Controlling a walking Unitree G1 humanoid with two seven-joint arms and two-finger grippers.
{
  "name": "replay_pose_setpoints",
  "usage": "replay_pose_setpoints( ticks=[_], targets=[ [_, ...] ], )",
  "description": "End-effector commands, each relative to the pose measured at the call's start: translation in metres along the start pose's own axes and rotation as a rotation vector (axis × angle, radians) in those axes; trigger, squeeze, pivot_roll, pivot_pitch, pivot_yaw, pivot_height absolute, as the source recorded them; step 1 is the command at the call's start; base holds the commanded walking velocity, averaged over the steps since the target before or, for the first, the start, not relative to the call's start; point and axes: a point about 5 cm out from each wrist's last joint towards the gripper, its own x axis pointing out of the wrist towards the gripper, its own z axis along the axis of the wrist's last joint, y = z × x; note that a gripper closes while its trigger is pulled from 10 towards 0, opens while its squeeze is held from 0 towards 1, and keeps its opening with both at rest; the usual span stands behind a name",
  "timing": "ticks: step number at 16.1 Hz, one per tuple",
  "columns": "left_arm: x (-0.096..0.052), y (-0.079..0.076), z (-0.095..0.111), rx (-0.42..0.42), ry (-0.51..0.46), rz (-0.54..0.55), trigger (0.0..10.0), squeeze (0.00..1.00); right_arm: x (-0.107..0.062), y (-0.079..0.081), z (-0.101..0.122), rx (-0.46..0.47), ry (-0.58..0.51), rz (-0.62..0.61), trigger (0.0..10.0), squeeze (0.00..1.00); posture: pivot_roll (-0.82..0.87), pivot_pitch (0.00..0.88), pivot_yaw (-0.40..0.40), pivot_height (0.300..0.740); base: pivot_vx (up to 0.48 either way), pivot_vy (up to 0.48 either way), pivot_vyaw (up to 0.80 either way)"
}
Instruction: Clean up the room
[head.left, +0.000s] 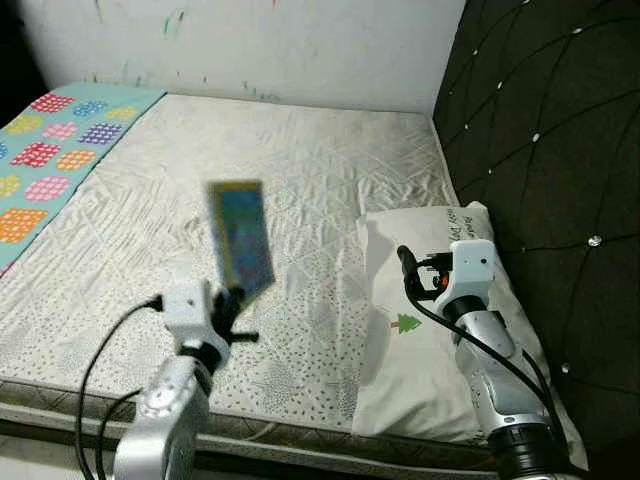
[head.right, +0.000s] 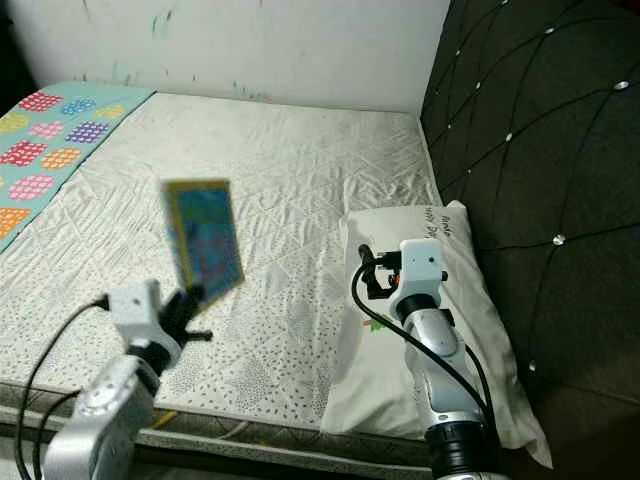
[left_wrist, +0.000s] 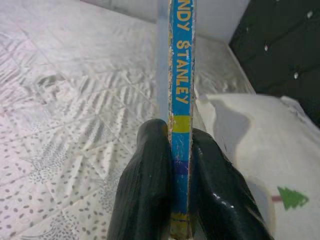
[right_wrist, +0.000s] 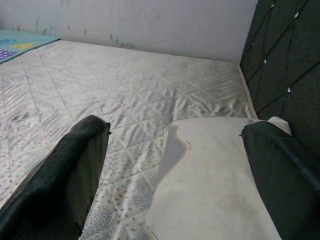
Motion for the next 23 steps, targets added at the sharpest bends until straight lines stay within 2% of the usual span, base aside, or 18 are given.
replay_pose_setpoints(
  ticks=[1,5,8,13,16,17,18,19,21,22,23],
  targets=[
    [0.002,-0.002,0.006,0.009,-0.037,0.001,10.0,0.0,-0.001,-0.004,0.002,-0.005,-0.007,-0.01,10.0,0.0,-0.05,0.037,-0.014,0.74,0.0,0.0,0.0],
    [0.007,-0.006,0.007,0.04,-0.076,0.004,10.0,0.0,-0.001,-0.005,0.003,0.009,-0.024,-0.031,10.0,0.0,-0.04,0.028,-0.007,0.74,0.0,0.0,0.0],
    [0.009,-0.005,0.015,0.118,-0.132,0.023,10.0,0.0,0.002,0.003,0.003,0.016,-0.035,-0.021,10.0,0.0,-0.05,0.026,-0.008,0.74,0.0,0.0,0.0],
    [0.01,-0.007,0.016,0.136,-0.167,0.04,10.0,0.0,0.006,0.002,0.006,0.016,-0.041,-0.005,10.0,0.0,-0.01,0.02,-0.038,0.74,0.0,0.0,0.0],
    [0.007,-0.004,0.014,0.075,-0.167,0.064,10.0,0.0,0.009,0.013,0.006,0.026,-0.037,0.031,10.0,0.0,-0.01,0.013,-0.045,0.74,0.0,0.0,0.0],
    [0.005,-0.004,0.015,-0.024,-0.173,0.052,10.0,0.0,0.011,0.014,0.008,0.026,-0.038,0.039,10.0,0.0,-0.01,0.014,-0.043,0.74,0.0,0.0,0.0],
    [0.004,-0.005,0.014,-0.032,-0.16,0.045,10.0,0.0,0.011,0.013,0.009,0.025,-0.04,0.039,10.0,0.0,-0.02,0.021,-0.038,0.74,0.0,0.0,0.0],
    [0.001,-0.008,0.006,-0.088,-0.073,-0.007,10.0,0.0,0.01,0.009,0.011,0.033,-0.05,0.037,10.0,0.0,-0.03,0.031,-0.034,0.74,0.0,0.0,0.0],
    [-0.007,-0.008,0.001,-0.084,-0.02,-0.049,10.0,0.0,0.006,0.004,0.008,0.028,-0.041,0.033,10.0,0.0,-0.03,0.045,-0.026,0.74,0.0,0.0,0.0],
    [-0.012,-0.005,-0.003,-0.142,0.019,-0.055,10.0,0.0,0.0,0.0,0.002,0.02,-0.024,0.021,10.0,0.0,-0.03,0.047,-0.023,0.74,0.0,0.0,0.0],
    [-0.013,-0.004,-0.002,-0.123,0.021,-0.057,10.0,0.0,-0.002,-0.002,0.0,0.022,-0.019,0.015,10.0,0.0,-0.03,0.045,-0.022,0.74,0.0,0.0,0.0]
  ],
)
